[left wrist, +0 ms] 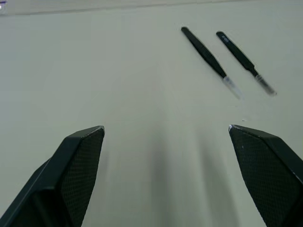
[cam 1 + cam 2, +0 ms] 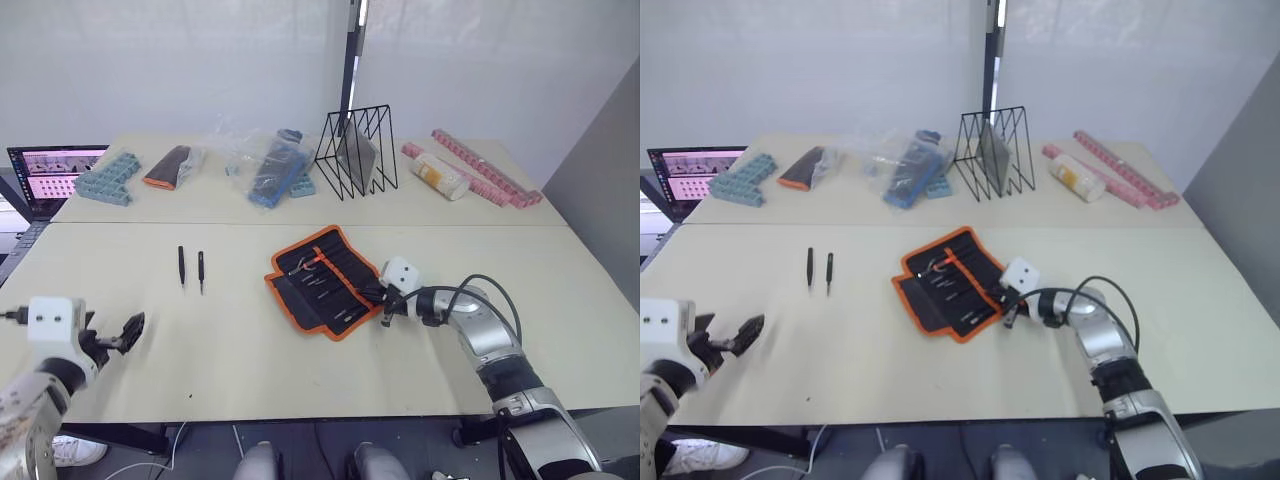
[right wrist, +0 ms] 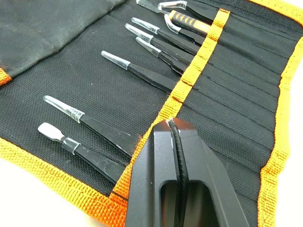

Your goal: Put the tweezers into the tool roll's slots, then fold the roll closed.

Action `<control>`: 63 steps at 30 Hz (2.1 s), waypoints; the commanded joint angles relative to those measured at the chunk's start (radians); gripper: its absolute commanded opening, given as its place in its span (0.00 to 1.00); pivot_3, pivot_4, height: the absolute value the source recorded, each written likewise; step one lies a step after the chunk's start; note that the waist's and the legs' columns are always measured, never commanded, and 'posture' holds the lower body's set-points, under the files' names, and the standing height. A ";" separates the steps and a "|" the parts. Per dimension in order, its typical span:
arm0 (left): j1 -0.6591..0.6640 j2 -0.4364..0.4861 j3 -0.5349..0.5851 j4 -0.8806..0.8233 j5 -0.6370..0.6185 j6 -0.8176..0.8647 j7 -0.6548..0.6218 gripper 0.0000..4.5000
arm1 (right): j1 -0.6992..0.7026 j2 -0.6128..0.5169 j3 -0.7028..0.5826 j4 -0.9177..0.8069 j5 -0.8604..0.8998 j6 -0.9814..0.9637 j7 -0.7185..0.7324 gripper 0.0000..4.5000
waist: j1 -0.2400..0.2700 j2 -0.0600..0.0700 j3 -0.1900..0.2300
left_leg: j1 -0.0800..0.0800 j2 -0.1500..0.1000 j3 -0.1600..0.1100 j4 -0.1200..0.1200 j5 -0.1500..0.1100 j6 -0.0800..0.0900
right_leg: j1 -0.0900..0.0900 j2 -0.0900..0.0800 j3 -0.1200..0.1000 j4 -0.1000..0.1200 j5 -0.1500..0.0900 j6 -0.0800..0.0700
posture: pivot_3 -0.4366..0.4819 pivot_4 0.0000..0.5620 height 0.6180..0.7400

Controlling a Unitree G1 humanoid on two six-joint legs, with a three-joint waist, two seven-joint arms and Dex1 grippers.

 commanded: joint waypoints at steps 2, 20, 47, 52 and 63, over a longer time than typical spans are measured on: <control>0.087 -0.036 0.002 -0.060 -0.020 -0.072 0.007 0.99 | 0.052 -0.003 0.070 0.031 -0.034 0.048 0.047 0.00 | 0.002 -0.001 0.000 | 0.000 0.001 0.000 0.000 0.000 0.000 | 0.000 0.000 0.000 -0.001 0.000 0.000 | 0.48 0.27 0.55; -0.081 -0.018 -0.089 -0.047 -0.046 0.000 0.185 0.99 | 0.030 -0.010 0.077 0.064 -0.049 0.036 0.061 0.00 | 0.004 -0.004 -0.003 | 0.000 0.001 0.000 0.000 0.000 0.000 | 0.000 0.001 -0.001 -0.001 0.000 -0.002 | 0.48 0.27 0.55; -0.645 -0.009 -0.319 0.402 0.030 0.154 0.386 0.53 | 0.072 -0.045 0.067 -0.004 -0.053 0.059 0.029 0.00 | 0.008 -0.005 -0.005 | -0.001 -0.004 -0.001 0.000 -0.001 0.001 | 0.000 0.002 -0.002 0.001 0.002 0.002 | 0.48 0.27 0.55; -0.656 -0.009 -0.328 0.439 0.035 0.133 0.378 0.53 | 0.071 -0.054 0.064 -0.003 -0.054 0.056 0.031 0.00 | 0.007 -0.005 -0.005 | -0.001 -0.004 -0.001 0.000 -0.001 0.001 | 0.000 0.002 -0.002 0.001 0.002 0.002 | 0.48 0.27 0.55; -0.654 -0.030 -0.371 0.539 0.055 0.072 0.360 0.53 | 0.078 -0.066 0.060 -0.018 -0.052 0.062 0.024 0.00 | 0.019 -0.005 -0.005 | -0.001 -0.005 -0.001 0.000 -0.001 0.001 | 0.001 0.002 -0.002 0.001 0.002 0.003 | 0.48 0.27 0.55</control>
